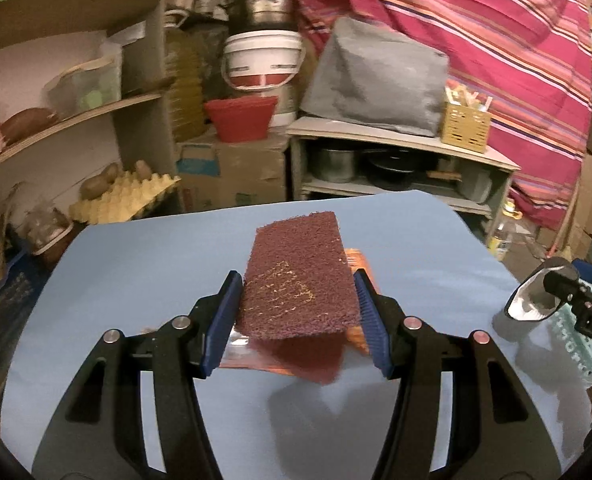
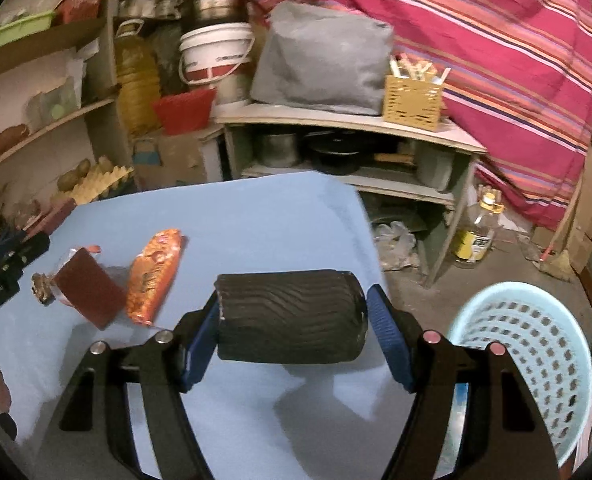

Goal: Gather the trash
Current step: 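Carry the pad and cup over the basket and open both tools to drop them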

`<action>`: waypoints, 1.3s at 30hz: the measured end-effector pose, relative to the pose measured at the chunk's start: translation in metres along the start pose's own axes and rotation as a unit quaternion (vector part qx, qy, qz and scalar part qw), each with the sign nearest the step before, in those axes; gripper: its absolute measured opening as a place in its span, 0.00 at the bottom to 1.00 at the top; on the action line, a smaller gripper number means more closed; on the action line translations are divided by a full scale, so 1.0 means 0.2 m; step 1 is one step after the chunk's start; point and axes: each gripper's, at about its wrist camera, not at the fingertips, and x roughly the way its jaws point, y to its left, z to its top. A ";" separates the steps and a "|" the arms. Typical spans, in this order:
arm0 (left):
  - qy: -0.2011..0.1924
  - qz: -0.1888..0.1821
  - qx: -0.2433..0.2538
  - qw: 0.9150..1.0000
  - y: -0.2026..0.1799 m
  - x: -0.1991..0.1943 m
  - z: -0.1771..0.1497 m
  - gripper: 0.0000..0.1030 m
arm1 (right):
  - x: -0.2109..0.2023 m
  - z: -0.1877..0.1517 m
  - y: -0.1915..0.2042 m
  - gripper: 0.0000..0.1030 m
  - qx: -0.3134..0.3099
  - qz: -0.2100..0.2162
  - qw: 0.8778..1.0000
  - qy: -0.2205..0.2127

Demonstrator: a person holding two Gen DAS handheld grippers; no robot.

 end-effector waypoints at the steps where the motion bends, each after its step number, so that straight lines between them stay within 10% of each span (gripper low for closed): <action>1: 0.000 -0.006 0.003 1.000 -0.04 0.00 0.00 0.54 | -0.02 0.00 -0.05 0.68 0.005 -0.004 1.000 -0.002; 21: -0.006 -0.158 0.082 0.984 -1.09 -0.12 -0.07 0.54 | -0.38 -0.18 -1.04 0.68 0.118 -0.110 0.987 -0.023; 35: 0.023 -0.237 0.136 0.962 -1.71 -0.11 -0.27 0.55 | -0.45 -0.29 -1.33 0.68 0.164 -0.130 0.978 -0.020; 39: 0.035 -0.233 0.123 0.964 -1.71 -0.08 -0.28 0.78 | -0.43 -0.29 -1.35 0.68 0.170 -0.129 0.977 -0.014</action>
